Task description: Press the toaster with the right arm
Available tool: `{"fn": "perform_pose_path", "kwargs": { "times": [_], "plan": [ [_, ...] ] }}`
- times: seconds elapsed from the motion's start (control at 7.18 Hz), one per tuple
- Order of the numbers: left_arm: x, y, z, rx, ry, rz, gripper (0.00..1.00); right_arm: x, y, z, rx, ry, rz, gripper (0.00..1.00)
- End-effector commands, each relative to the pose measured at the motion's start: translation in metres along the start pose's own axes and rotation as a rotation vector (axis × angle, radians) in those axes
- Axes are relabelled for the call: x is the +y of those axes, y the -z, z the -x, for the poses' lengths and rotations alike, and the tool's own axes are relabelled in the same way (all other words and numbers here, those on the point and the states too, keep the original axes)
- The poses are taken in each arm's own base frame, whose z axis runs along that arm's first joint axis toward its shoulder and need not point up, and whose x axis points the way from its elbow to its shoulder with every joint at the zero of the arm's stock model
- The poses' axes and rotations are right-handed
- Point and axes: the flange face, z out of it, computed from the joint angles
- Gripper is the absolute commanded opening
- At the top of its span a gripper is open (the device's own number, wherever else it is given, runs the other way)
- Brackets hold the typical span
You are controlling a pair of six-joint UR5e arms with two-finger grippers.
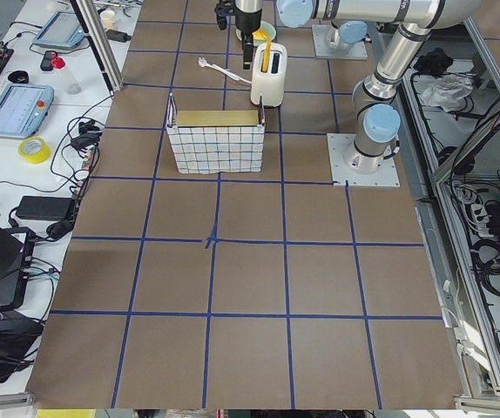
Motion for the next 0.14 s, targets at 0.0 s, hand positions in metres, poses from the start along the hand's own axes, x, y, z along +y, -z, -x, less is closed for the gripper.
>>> {"fn": "perform_pose_path", "kwargs": {
  "times": [0.0],
  "plan": [
    [0.0001,-0.0001,0.0,0.0,0.0,0.001,1.0,-0.0002,0.0009,-0.0006,0.007,-0.002,-0.002,1.0]
  ]
}}
